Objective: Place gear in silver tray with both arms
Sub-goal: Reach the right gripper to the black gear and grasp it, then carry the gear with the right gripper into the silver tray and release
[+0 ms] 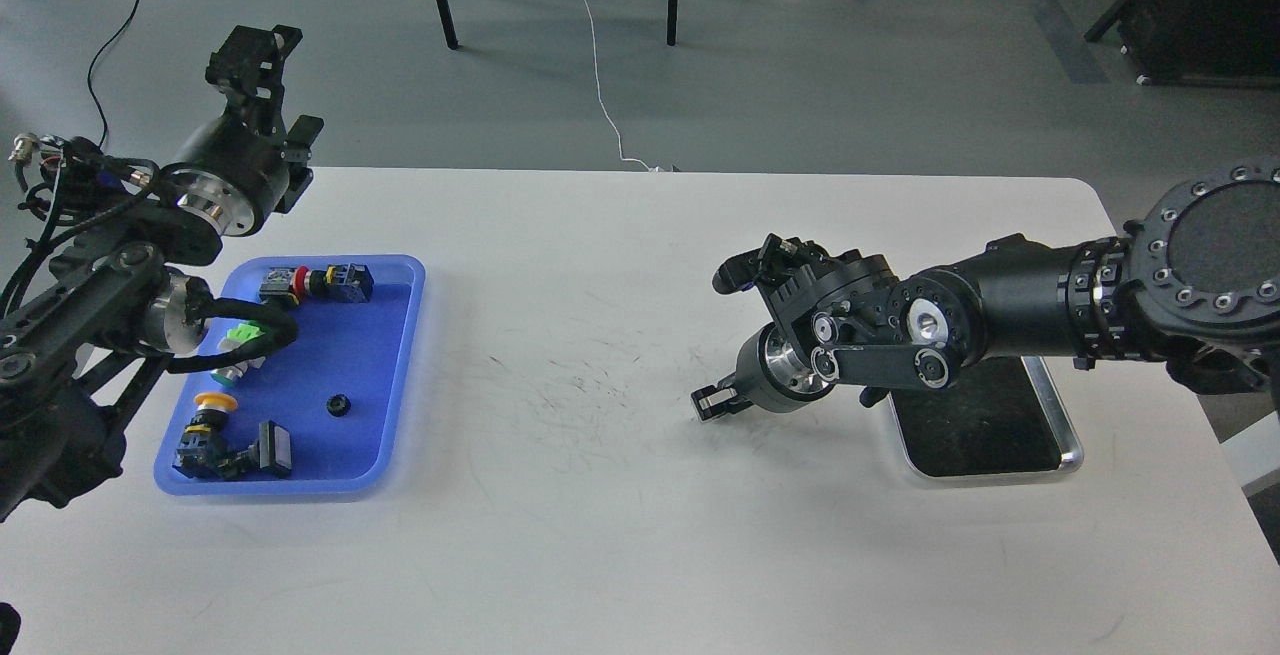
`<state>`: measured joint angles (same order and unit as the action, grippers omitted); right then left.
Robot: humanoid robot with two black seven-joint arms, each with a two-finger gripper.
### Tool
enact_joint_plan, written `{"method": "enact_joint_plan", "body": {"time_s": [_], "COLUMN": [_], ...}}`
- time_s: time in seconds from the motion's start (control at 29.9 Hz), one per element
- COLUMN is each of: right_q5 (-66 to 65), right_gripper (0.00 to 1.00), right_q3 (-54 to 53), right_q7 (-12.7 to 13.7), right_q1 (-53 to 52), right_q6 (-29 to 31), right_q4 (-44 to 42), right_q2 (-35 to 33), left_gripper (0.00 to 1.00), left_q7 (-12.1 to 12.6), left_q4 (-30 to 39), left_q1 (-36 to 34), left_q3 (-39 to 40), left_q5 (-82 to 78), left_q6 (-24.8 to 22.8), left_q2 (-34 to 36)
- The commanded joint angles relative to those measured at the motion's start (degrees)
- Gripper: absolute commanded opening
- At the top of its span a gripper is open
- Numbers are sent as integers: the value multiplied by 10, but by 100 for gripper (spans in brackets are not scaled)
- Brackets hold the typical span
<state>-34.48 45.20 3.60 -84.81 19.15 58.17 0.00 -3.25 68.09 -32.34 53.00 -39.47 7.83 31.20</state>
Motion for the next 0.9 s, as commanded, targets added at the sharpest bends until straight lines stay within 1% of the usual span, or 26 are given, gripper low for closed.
{"method": "enact_joint_plan", "body": {"time_s": [0.0, 0.2, 0.3, 0.37, 0.4, 0.5, 0.6, 0.7, 0.8, 0.87], "right_q5": [-1, 1, 2, 2, 2, -2, -8, -28, -58, -74], "right_gripper": [1, 1, 1, 1, 1, 1, 1, 1, 1, 1], "right_q3": [1, -4, -7, -21, -32, -77, -101, -106, -107, -112], "right_q7": [0, 0, 0, 0, -1, -1, -3, -7, -18, -25], "right_q1": [1, -11, -37, -59, -70, -105, -111, -103, -75, -49], "right_q6": [0, -1, -2, -2, -2, -2, -2, -1, -1, -2], "right_q4": [-2, 3, 16, 41, 55, 95, 106, 105, 106, 106], "right_q2": [0, 0, 0, -21, -43, -139, -233, -321, -388, -421], "left_gripper": [99, 99, 99, 99, 99, 99, 99, 99, 99, 99], "left_q7": [0, 0, 0, 0, 0, 0, 0, 0, 0, 0], "left_q4": [0, -1, -1, -1, -1, -1, 0, -1, 0, 0], "left_q1": [0, 0, 0, 0, 0, 0, 0, 0, 0, 0], "left_q3": [0, 0, 0, 0, 0, 0, 0, -2, -4, -5], "left_q5": [0, 0, 0, 0, 0, 0, 0, 0, 0, 0], "left_q6": [0, 0, 0, 0, 0, 0, 1, 1, 1, 1], "left_q2": [1, 11, 12, 12, 12, 12, 12, 12, 12, 10]}}
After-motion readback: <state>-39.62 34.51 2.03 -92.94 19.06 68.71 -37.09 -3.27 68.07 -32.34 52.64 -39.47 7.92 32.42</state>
